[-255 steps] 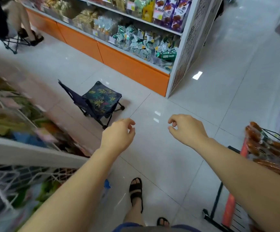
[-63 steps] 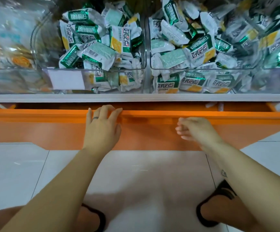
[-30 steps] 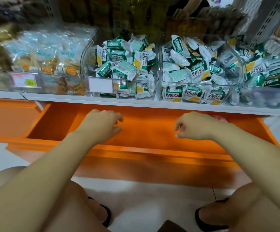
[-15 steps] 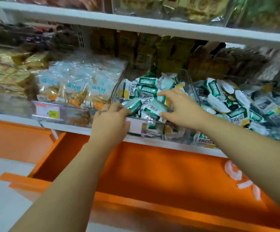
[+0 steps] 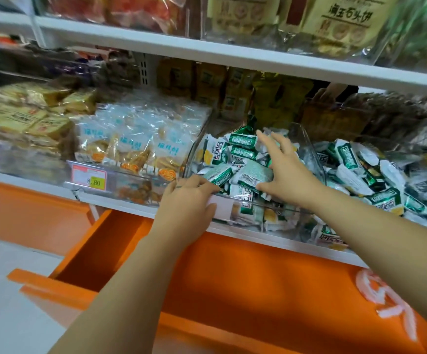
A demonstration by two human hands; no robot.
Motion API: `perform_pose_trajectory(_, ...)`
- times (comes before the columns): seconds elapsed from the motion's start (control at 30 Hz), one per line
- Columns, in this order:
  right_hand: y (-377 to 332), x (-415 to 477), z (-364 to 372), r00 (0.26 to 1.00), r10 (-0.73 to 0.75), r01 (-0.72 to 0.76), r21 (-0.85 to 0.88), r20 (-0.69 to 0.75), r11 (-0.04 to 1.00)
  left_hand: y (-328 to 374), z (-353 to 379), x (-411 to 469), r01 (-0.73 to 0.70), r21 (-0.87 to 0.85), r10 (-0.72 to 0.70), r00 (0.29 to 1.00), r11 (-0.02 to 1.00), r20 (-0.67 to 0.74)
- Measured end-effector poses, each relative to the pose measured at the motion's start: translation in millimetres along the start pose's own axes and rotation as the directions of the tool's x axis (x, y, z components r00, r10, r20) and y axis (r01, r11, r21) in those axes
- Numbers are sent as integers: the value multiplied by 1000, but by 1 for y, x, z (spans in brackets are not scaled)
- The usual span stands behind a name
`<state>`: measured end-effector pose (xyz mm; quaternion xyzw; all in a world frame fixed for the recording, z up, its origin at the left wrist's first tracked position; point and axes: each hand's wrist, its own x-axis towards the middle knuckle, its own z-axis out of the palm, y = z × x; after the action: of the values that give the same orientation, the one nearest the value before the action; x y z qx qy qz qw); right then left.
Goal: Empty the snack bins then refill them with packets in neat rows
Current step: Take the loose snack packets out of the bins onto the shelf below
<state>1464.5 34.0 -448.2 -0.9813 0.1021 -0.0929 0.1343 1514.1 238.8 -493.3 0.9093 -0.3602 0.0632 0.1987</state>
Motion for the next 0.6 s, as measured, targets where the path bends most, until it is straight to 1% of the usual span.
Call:
perform_pose_trajectory(0.07,-3,7,-7,997,-5,1,50,75,999,4,4,-4,-28,-6,28,1000,1000,-11)
perform_pose_trajectory(0.13,-5,8,-12,994,-39,32,75,103,997,3,6,-9,-70,-20,69,998,997,-12)
perform_pose_trajectory(0.17,-5,3,-13,995,-63,59,56,82,997,1,6,-13,-92,-35,91,996,995,-24)
perform_pose_trajectory(0.2,-5,-5,-12,996,-90,90,33,23,995,0,6,-16,-117,-52,114,992,992,-45)
perform_pose_trajectory(0.27,-3,-31,-7,974,-163,172,43,-156,984,1,6,-22,-182,-76,176,981,980,-82)
perform_pose_trajectory(0.3,-2,-47,-1,961,-188,207,74,-201,976,4,6,-26,-213,-83,207,976,974,-73)
perform_pose_trajectory(0.33,0,-64,6,964,-197,218,107,-178,970,8,7,-33,-221,-93,222,975,971,-6)
perform_pose_trajectory(0.37,2,-82,13,976,-194,205,135,-94,969,12,10,-40,-208,-107,220,969,972,110)
perform_pose_trajectory(0.4,3,-99,18,984,-167,156,155,56,975,15,14,-49,-185,-100,205,945,978,255)
perform_pose_trajectory(0.43,5,-113,24,962,-123,90,144,244,986,17,19,-59,-163,-86,184,904,983,387)
perform_pose_trajectory(0.47,8,-123,28,907,-85,48,99,412,994,18,23,-66,-141,-78,162,855,987,492)
perform_pose_trajectory(0.5,11,-134,34,839,-69,46,56,540,997,21,27,-76,-117,-70,136,796,991,590)
perform_pose_trajectory(0.53,13,-143,40,780,-68,45,52,622,998,22,29,-85,-94,-64,112,747,994,655)
perform_pose_trajectory(0.6,16,-149,49,698,-58,4,76,714,997,21,29,-89,-85,-46,92,710,995,698)
